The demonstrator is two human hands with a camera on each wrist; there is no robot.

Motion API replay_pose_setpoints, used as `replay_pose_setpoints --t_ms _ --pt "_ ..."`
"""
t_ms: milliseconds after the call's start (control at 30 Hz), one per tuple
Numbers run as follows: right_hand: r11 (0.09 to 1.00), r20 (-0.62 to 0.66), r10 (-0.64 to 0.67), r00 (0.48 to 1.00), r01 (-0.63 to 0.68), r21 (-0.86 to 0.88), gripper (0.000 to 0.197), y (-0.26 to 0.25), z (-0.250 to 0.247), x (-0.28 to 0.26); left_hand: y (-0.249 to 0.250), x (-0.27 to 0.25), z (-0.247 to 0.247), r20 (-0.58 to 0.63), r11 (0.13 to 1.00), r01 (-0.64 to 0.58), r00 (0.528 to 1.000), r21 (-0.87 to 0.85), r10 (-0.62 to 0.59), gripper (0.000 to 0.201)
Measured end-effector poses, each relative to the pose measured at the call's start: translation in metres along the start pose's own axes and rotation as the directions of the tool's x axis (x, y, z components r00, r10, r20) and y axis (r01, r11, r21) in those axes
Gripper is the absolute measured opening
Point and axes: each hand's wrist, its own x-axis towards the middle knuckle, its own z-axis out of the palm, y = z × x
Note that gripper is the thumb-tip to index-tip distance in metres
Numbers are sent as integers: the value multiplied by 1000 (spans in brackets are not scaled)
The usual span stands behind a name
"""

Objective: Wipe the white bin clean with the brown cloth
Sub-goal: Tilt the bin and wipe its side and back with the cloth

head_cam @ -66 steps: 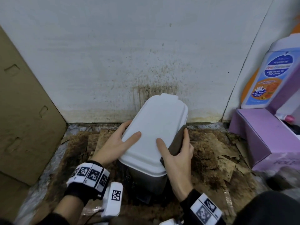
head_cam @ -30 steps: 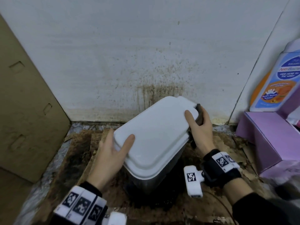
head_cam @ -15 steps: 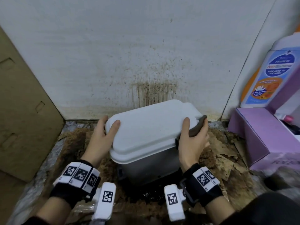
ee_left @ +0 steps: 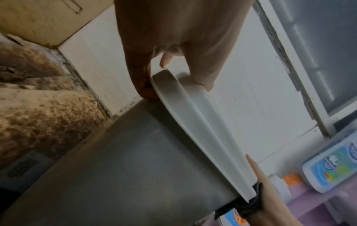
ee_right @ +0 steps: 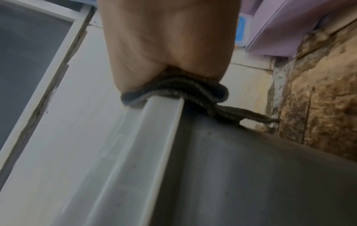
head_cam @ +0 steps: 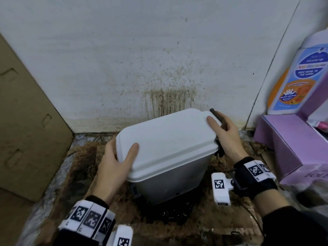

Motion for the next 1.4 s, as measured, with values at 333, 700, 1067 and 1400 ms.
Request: replay_pose_setpoints --t_ms 333,700,1067,1400 --pt "991 -260 8 966 27 134 51 8 13 -46 15 34 -14 135 997 -65 989 33 60 74" --pt "963 -305 101 947 -17 267 39 17 16 -59 4 59 -17 229 998 -7 973 70 -9 81" --pt "970 -247 47 968 15 244 48 11 23 -72 18 43 -5 -102 790 -298 906 536 411 53" --pt "964 -70 -102 992 116 239 43 -14 60 -80 97 10 71 382 473 -780 618 410 687 49"
